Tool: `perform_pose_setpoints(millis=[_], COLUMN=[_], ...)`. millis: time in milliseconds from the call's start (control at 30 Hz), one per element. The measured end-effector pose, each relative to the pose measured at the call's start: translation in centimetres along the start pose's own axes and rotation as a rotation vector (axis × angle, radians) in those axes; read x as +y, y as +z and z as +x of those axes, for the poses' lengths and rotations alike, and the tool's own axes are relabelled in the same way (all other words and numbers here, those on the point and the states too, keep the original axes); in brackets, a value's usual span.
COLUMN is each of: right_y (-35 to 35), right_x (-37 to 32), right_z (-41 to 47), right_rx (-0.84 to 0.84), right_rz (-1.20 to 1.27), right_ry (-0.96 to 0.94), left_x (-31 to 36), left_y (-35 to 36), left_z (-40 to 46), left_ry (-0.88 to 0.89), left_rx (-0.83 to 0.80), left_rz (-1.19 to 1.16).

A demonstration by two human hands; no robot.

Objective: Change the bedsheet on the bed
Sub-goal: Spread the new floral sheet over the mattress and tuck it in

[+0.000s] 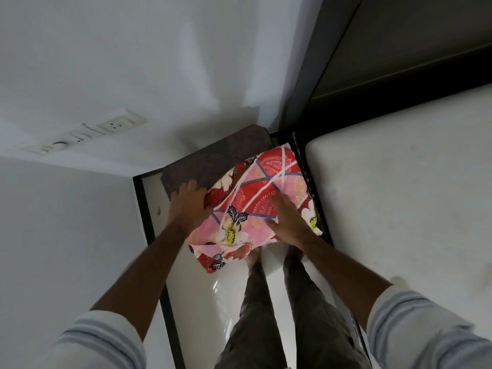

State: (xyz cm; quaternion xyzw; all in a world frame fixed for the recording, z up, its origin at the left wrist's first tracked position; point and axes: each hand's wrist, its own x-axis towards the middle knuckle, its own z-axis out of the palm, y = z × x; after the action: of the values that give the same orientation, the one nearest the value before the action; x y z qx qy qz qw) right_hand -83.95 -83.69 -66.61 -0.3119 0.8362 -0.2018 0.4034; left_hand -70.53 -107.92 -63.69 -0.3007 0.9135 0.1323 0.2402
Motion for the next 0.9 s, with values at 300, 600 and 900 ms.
perform_pose_setpoints(millis=[300,600,900], right_y=[-3.5,-8.4,-23.0], right_x=[8.1,-0.3,-2.0], right_z=[2.4,-6.0,-22.8], right_rx=[0.108,0.096,0.508], right_rz=[0.372,1.004,1.134], right_ry=[0.512,0.341,0.166], left_x=[2.3,9.0,19.1], left_y=[-1.9,-6.9,-16.3], left_z=[-2.9,-7.4,-9.4], left_ry=[0.091,0.329,0.649], left_rx=[-0.141,-0.145,-0.205], left_rz=[-0.205,-0.482,-0.549])
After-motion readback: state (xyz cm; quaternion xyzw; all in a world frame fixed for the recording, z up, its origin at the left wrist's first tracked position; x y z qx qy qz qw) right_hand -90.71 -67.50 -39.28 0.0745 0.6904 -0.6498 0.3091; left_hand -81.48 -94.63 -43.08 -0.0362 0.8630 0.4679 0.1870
